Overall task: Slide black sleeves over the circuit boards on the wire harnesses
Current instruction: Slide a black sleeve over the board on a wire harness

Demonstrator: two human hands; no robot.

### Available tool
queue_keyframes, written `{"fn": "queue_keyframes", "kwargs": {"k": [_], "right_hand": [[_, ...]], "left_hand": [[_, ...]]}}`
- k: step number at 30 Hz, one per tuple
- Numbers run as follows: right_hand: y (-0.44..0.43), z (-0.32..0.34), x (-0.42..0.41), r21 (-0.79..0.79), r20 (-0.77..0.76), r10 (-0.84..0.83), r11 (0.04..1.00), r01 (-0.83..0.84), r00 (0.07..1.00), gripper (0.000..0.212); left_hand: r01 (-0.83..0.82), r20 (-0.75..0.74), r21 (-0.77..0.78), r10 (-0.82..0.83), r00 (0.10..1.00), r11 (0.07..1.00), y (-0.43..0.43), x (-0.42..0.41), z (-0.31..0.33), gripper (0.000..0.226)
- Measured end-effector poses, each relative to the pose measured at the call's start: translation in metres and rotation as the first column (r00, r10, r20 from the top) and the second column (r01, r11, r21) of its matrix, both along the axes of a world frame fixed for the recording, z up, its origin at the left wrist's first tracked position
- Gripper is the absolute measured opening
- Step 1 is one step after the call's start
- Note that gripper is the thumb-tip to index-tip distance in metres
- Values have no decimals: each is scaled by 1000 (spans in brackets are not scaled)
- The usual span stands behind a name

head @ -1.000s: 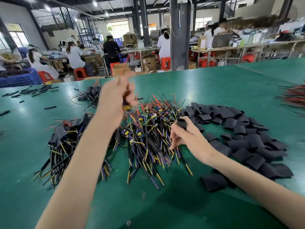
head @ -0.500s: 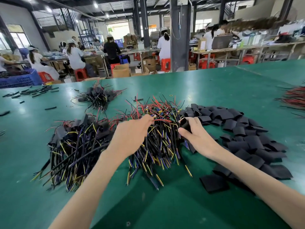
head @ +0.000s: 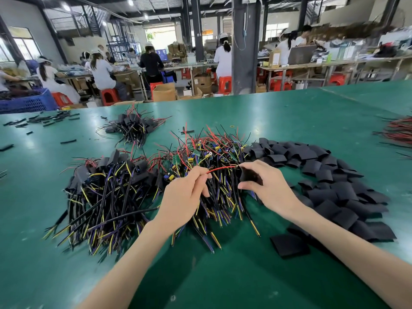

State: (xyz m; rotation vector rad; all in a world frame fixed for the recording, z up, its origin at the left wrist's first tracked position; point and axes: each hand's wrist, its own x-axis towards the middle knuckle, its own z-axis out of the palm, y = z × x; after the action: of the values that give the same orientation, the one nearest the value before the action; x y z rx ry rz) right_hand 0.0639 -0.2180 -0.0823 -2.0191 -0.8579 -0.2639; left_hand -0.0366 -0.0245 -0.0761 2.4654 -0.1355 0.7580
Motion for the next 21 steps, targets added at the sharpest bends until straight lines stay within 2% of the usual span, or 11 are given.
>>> {"fn": "queue_keyframes", "kwargs": {"k": [5, 9, 11, 13, 15, 17, 20, 21], "right_hand": [[0, 4, -2, 47, 21, 4, 999, -5, 1000, 41], [-2, 6, -5, -13, 51, 62, 998, -61, 997, 44], [-1, 5, -8, -116, 150, 83, 991, -65, 985, 45], [2, 3, -13, -247, 318, 97, 969, -17, 943, 43], [6, 3, -21, -316, 437, 109, 948, 39, 893, 38], [9, 5, -28, -301, 485, 104, 952, 54, 868, 26], [9, 5, -30, -245, 455, 63, 968, 57, 888, 10], [8, 5, -29, -220, 421, 35, 973, 64, 906, 9]], "left_hand": [[13, -12, 80, -12, 1000, 997, 0, -1, 0, 21], [-24, 0, 218, 25, 1000, 976, 0, -1, 0, 25], [-30, -32, 314, 42, 999, 949, -1, -2, -1, 29], [-29, -55, 376, 53, 997, 926, -7, -1, -3, 28], [22, -44, 331, -8, 999, 943, -16, -1, -7, 23], [97, -42, 201, -90, 995, 975, -22, -2, -8, 19], [179, -76, -22, -180, 981, 984, -21, -4, -5, 30], [193, -88, -40, -196, 977, 980, -19, -5, -5, 38]]}}
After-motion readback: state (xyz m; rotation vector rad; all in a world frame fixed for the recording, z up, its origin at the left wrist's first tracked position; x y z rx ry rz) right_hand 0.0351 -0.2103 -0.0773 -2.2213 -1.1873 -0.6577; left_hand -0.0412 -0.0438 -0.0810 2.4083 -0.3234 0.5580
